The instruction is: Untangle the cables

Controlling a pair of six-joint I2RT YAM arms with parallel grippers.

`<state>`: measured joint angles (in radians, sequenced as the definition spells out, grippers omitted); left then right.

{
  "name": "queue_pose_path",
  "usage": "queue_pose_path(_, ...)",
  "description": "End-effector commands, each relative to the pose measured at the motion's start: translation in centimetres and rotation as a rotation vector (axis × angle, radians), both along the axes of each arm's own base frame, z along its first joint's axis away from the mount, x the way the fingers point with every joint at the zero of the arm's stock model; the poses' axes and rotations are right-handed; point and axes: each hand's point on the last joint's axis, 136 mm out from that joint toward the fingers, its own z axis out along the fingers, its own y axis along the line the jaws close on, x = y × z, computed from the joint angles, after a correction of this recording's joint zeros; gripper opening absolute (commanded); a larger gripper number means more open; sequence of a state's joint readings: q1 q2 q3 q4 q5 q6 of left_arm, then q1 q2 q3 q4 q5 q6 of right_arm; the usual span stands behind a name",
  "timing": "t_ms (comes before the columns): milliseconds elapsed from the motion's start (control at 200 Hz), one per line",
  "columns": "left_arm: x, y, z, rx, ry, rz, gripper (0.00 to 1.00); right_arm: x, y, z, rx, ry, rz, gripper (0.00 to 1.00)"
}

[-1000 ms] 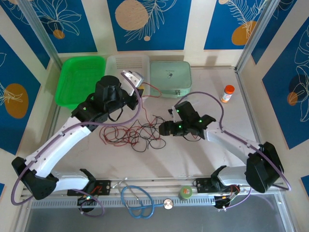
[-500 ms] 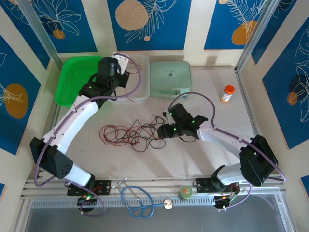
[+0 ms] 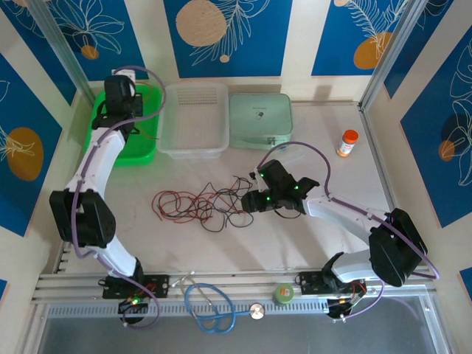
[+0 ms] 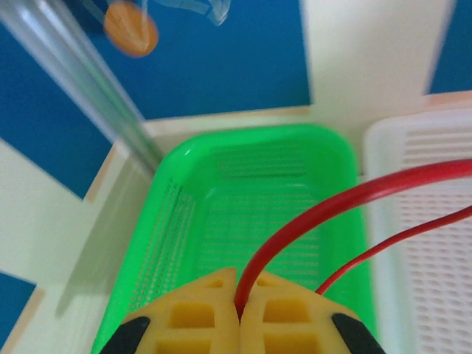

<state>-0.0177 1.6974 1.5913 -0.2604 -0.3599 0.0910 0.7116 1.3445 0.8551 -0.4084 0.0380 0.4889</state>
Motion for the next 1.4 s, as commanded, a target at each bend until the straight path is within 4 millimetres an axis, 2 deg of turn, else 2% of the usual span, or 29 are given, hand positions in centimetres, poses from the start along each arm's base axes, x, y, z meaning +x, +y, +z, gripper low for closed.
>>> queue_pose_path(0,2.1,4.2,-1.2,-0.074,-0.035,0.101,0.0,-0.8,0.1,-0.4,-0.004,0.029,0.021,0.53)
queue_pose_path(80,2.8,6.5,-3.7,-0.082,0.002,0.147,0.0,-0.9,0.4,-0.5,-0.005,0.034,0.038,0.55)
queue_pose_path(175,3.5,8.1,-6.9,-0.084,0.053,0.177,0.0,-0.8,0.8,-0.9,-0.015,0.042,0.056,0.57)
queue_pose_path(345,3.7,8.7,-12.5,-0.131,0.13,0.207,0.0,0.1,2.0,-1.6,-0.051,0.066,0.077,0.56)
queue_pose_path(440,3.2,8.6,-14.2,-0.167,0.14,0.228,0.0,0.9,2.8,-1.9,-0.086,0.062,0.085,0.55)
queue_pose_path(515,2.9,8.4,-14.5,-0.193,0.139,0.231,0.0,1.6,3.3,-2.0,-0.115,0.051,0.088,0.51)
queue_pose_path(540,2.9,8.3,-14.5,-0.2,0.138,0.231,0.05,1.7,3.4,-2.0,-0.123,0.049,0.09,0.48)
queue_pose_path(650,2.6,7.7,-13.5,-0.23,0.131,0.209,0.39,2.3,3.8,-2.3,-0.144,0.051,0.089,0.38)
queue_pose_path(725,2.3,7.3,-12.0,-0.24,0.109,0.194,0.61,2.4,4.1,-2.5,-0.15,0.052,0.088,0.3)
queue_pose_path(835,1.5,6.8,-9.2,-0.251,0.07,0.174,0.8,2.6,4.2,-2.4,-0.154,0.044,0.081,0.14)
queue_pose_path(935,0.4,6.2,-5.9,-0.253,0.03,0.147,0.88,2.6,4.4,-1.7,-0.151,0.033,0.081,0.0)
queue_pose_path(1055,-1.6,4.9,-1.9,-0.273,-0.004,0.096,0.99,2.6,5.1,0.5,-0.13,-0.003,0.097,0.0)
queue_pose_path(1145,-3.5,3.2,0.7,-0.311,-0.033,0.021,1.0,2.5,5.7,3.2,-0.104,-0.046,0.114,0.0)
queue_pose_path(1256,-6.4,1.2,2.7,-0.369,-0.056,-0.049,1.0,2.3,6.0,6.8,-0.059,-0.1,0.123,0.0)
queue_pose_path(1396,-10.6,-1.5,3.7,-0.429,-0.061,-0.127,1.0,2.0,6.1,11.1,0.019,-0.145,0.125,0.0)
